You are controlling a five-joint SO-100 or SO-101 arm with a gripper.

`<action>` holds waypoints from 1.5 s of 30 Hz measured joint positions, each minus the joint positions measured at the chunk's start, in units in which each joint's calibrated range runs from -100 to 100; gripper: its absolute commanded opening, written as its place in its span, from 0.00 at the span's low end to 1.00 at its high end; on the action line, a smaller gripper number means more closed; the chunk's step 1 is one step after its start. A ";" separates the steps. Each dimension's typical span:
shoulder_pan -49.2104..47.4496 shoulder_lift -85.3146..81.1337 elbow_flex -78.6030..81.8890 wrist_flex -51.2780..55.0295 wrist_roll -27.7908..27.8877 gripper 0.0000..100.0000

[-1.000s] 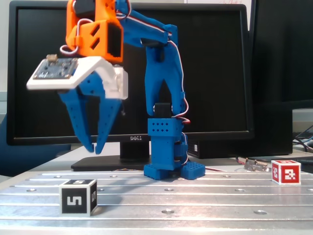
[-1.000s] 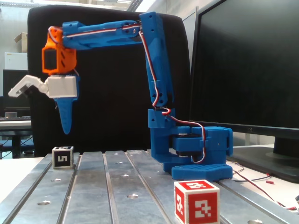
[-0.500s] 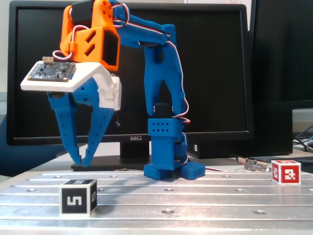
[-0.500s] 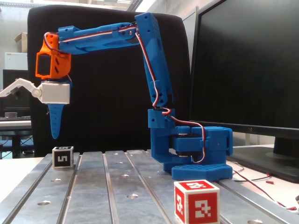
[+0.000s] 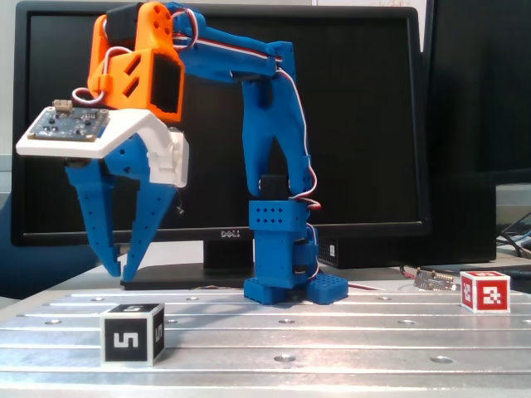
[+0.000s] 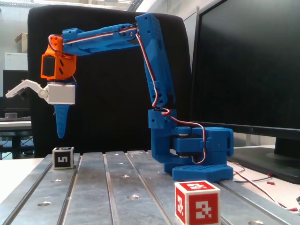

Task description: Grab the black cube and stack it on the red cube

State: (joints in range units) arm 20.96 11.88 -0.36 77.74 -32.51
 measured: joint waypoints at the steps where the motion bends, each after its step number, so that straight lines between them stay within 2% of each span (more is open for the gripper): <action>1: -0.15 0.00 0.54 0.00 0.00 0.01; 8: -0.30 -0.08 3.08 -0.69 0.00 0.01; 16: -2.00 -6.43 13.95 -8.34 -1.00 0.01; 28: -2.96 -7.95 15.31 -5.93 -2.57 0.01; 35: -4.15 -8.03 15.31 -5.84 -2.57 0.16; 45: -4.22 -8.03 15.31 -5.84 -2.31 0.24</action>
State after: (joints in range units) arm 16.74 3.85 14.95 71.90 -34.82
